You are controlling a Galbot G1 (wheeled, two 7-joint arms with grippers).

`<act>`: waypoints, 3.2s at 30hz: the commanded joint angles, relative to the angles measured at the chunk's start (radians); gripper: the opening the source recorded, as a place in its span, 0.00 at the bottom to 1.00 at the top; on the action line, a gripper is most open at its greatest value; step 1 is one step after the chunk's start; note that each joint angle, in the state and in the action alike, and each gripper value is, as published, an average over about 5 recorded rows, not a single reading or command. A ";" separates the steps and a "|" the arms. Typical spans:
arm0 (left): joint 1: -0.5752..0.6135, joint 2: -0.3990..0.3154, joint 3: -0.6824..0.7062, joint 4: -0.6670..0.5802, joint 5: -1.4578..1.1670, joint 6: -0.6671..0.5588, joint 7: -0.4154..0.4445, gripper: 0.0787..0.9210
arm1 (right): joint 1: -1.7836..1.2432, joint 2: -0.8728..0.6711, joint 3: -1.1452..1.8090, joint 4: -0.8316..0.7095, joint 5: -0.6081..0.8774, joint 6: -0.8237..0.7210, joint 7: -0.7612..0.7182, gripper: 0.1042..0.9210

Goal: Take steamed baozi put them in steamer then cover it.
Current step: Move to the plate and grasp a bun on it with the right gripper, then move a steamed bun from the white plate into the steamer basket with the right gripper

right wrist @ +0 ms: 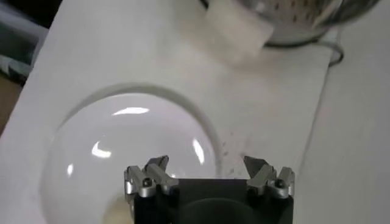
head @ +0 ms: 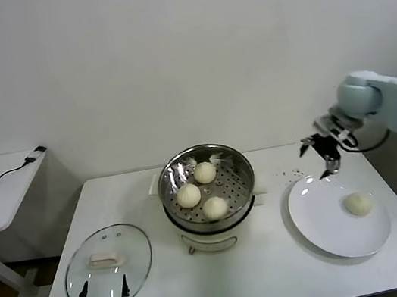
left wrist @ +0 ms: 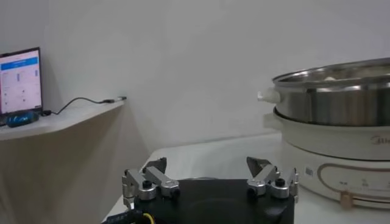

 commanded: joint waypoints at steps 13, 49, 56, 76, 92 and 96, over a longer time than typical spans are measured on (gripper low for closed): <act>0.001 -0.016 -0.005 0.005 0.016 0.008 -0.001 0.88 | -0.535 -0.041 0.491 -0.272 -0.229 -0.026 -0.022 0.88; 0.007 -0.025 -0.003 0.012 0.024 -0.001 -0.002 0.88 | -0.460 0.058 0.443 -0.344 -0.199 0.004 -0.032 0.74; 0.009 -0.025 0.003 0.008 0.025 -0.004 -0.002 0.88 | -0.097 0.102 0.141 -0.311 0.053 -0.044 -0.029 0.72; 0.011 -0.012 0.028 0.003 0.016 -0.019 -0.002 0.88 | 0.400 0.597 -0.356 -0.280 0.692 -0.179 0.006 0.72; 0.014 0.005 0.021 -0.003 0.012 -0.023 -0.002 0.88 | 0.260 0.755 -0.400 -0.228 0.688 -0.224 0.071 0.72; 0.012 0.005 0.021 -0.002 0.012 -0.022 -0.002 0.88 | 0.226 0.753 -0.413 -0.227 0.667 -0.227 0.078 0.72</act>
